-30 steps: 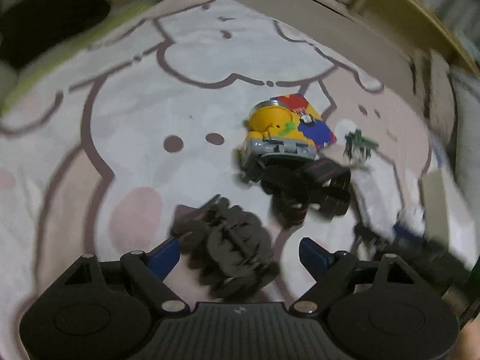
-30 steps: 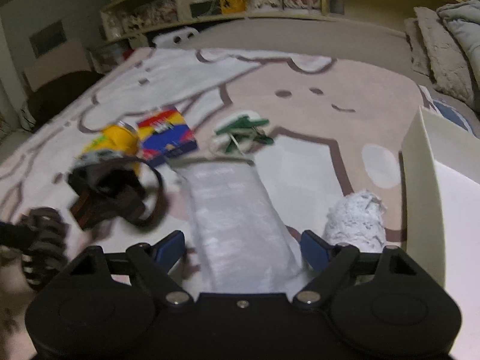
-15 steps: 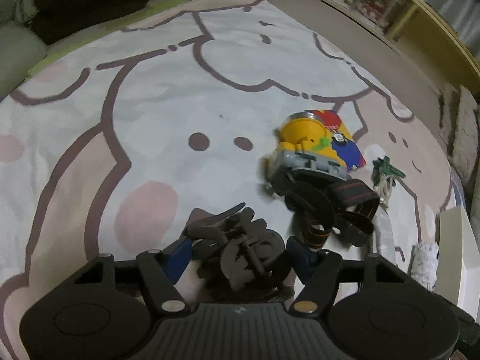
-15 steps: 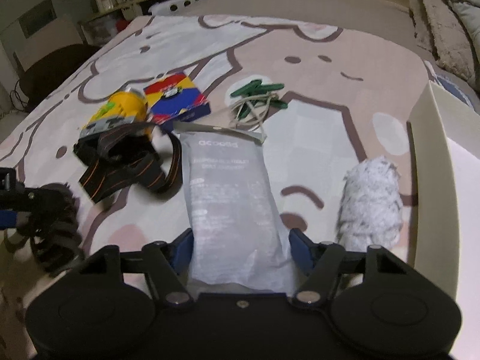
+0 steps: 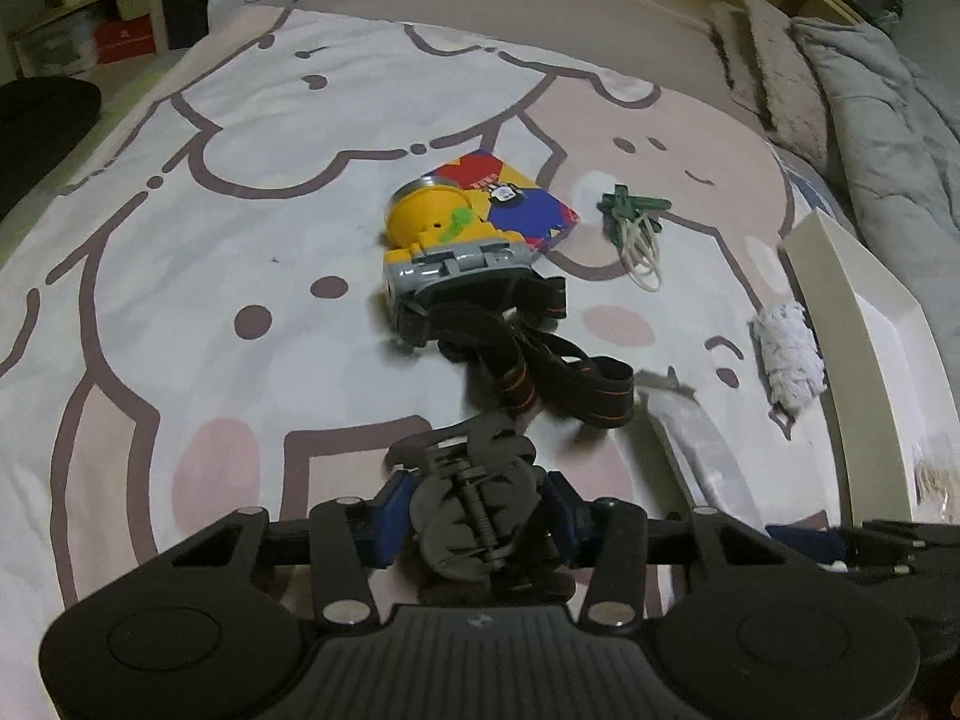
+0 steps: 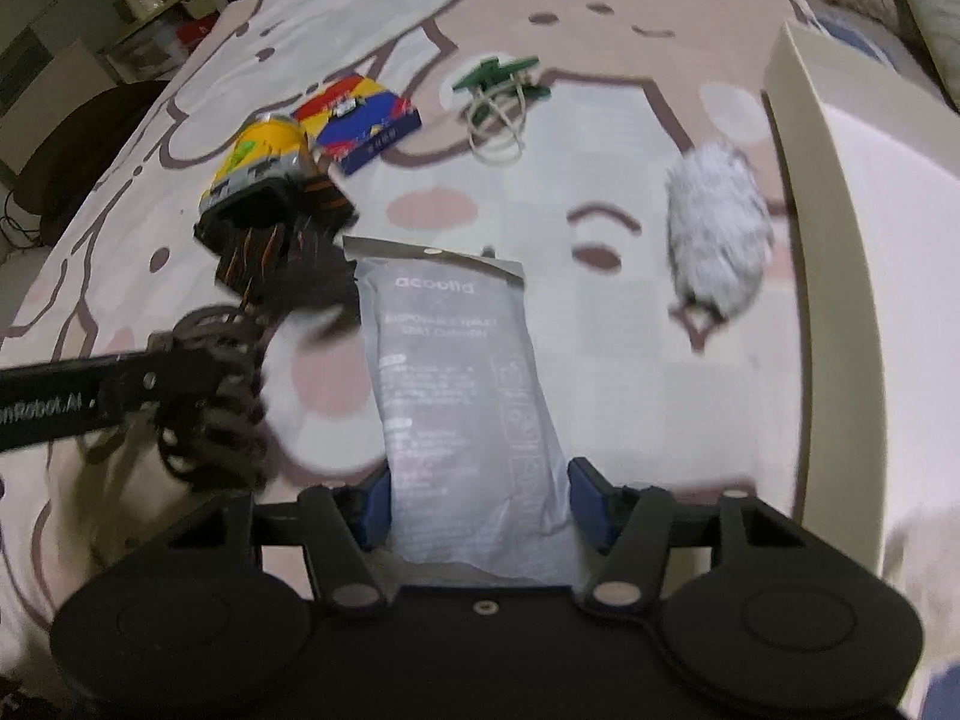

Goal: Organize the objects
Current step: 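Grasp the black claw clip with the left gripper while the right grasps the grey pouch, then carry the claw clip and grey pouch into the white tray and release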

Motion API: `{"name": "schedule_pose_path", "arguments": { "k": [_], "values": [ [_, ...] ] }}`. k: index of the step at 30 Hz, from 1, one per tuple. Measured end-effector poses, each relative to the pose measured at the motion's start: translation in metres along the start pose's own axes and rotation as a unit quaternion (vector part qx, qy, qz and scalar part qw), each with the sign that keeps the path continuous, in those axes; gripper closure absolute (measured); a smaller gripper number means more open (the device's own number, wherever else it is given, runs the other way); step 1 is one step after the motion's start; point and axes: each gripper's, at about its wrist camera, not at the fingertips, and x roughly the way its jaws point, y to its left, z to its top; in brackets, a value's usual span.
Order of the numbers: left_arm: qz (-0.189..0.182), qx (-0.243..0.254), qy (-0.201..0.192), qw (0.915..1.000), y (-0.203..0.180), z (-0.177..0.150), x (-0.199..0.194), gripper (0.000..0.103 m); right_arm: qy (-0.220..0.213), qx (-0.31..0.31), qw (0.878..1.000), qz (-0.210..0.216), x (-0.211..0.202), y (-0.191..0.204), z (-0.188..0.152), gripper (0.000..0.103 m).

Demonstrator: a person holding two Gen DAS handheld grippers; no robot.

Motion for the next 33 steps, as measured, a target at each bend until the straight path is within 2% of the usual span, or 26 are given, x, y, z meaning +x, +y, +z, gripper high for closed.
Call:
{"name": "schedule_pose_path", "arguments": {
  "k": [4,6,8,13,15,16,18,19,25,26,27,33],
  "values": [
    [-0.003,-0.007,0.0,1.0,0.002,-0.002,-0.002,0.055,0.003,-0.012,1.0,0.003,-0.004,0.009,-0.011,0.04],
    [-0.004,-0.011,0.001,0.9999,0.003,-0.002,-0.002,0.055,-0.008,-0.027,1.0,-0.001,-0.003,0.013,-0.01,0.033],
    [-0.005,-0.013,0.001,0.9999,0.003,-0.003,-0.003,0.055,-0.018,-0.038,0.999,-0.006,0.002,0.014,-0.007,0.031],
    [-0.01,-0.018,-0.002,0.9998,0.004,-0.002,-0.007,0.055,-0.02,-0.015,1.0,0.002,0.017,0.003,0.002,0.03],
    [-0.01,-0.017,-0.006,0.9998,0.003,-0.002,-0.008,0.055,-0.024,-0.019,1.0,0.001,0.017,0.002,0.004,0.04],
    [-0.01,-0.017,-0.009,0.9998,0.002,-0.002,-0.009,0.055,-0.026,-0.022,0.999,-0.001,0.016,0.002,0.004,0.042],
    [-0.011,-0.019,-0.014,0.9997,0.002,-0.002,-0.012,0.055,-0.032,-0.016,0.999,-0.001,0.013,0.0,0.005,0.056],
    [-0.013,-0.022,-0.019,0.9995,0.003,-0.002,-0.014,0.055,-0.035,-0.011,0.999,0.001,0.011,-0.001,0.005,0.059],
    [-0.014,-0.042,-0.041,0.9982,0.006,0.003,-0.022,0.056,-0.075,-0.008,0.997,-0.014,-0.01,-0.001,0.011,0.066],
    [-0.014,-0.043,-0.045,0.998,0.007,0.004,-0.023,0.056,-0.081,-0.007,0.997,-0.017,-0.013,-0.001,0.012,0.072],
    [-0.013,-0.043,-0.048,0.9978,0.006,0.005,-0.025,0.055,-0.089,-0.005,0.996,-0.016,-0.017,-0.002,0.013,0.084],
    [-0.014,-0.041,-0.06,0.9973,0.004,0.007,-0.03,0.055,-0.098,0.003,0.995,-0.026,-0.025,-0.006,0.015,0.085]
  ]
}}
